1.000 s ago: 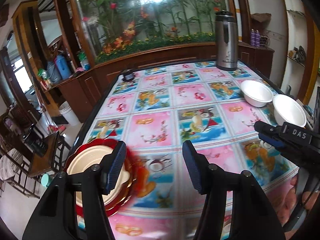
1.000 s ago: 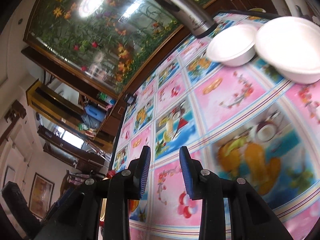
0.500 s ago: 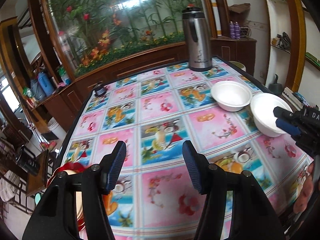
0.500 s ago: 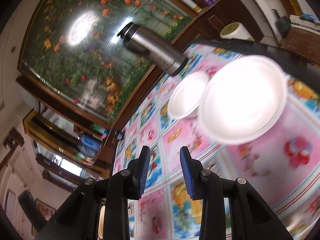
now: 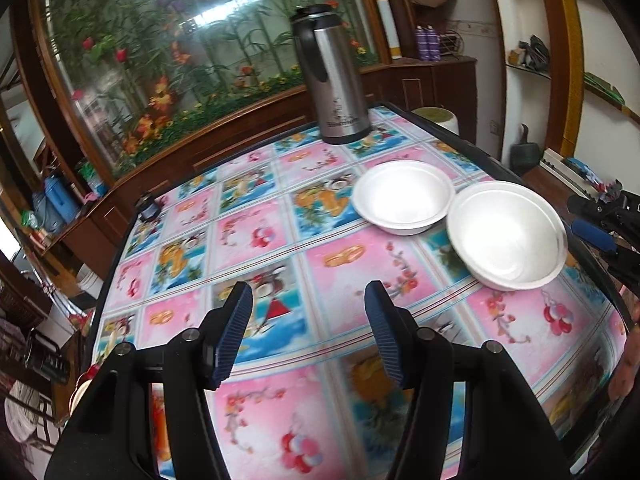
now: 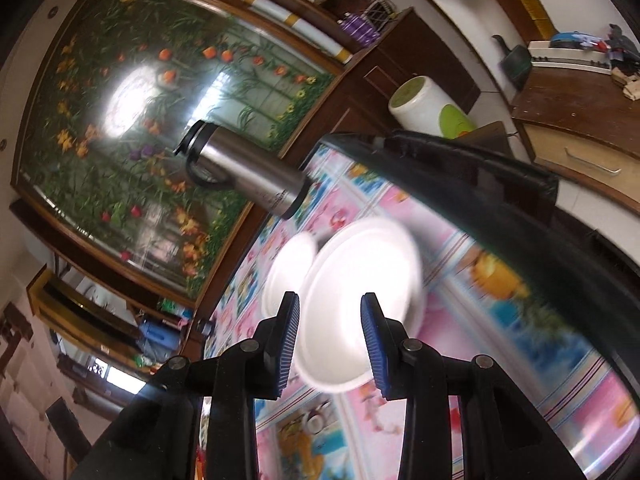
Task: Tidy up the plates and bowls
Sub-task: 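Grasp the rim of the large white plate with the right tool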
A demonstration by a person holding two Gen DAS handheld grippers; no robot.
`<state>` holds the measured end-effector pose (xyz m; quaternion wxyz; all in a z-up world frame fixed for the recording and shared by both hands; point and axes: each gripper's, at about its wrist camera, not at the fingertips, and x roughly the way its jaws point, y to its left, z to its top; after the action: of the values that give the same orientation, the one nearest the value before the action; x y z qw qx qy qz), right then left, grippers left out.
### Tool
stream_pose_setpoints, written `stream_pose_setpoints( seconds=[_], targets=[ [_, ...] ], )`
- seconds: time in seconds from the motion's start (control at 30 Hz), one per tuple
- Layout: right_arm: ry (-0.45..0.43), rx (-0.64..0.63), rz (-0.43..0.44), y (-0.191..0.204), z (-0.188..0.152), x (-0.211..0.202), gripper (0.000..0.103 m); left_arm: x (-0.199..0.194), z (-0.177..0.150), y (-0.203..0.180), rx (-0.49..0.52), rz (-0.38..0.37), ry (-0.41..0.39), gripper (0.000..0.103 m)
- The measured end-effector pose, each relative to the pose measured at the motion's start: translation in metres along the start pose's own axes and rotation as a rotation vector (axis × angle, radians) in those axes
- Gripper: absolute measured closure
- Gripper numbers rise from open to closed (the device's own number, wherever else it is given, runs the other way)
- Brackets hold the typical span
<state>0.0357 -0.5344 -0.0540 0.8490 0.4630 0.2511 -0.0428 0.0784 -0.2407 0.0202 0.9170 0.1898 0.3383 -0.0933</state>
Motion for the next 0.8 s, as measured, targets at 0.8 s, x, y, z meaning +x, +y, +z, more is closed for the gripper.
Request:
stream_pose_setpoints(
  seconds=[0.8],
  targets=[
    [0.058, 0.129, -0.019, -0.053, 0.012, 0.023, 0.058, 0.126, 0.036, -0.047, -0.259, -0.326, 0.365, 0.046]
  ],
)
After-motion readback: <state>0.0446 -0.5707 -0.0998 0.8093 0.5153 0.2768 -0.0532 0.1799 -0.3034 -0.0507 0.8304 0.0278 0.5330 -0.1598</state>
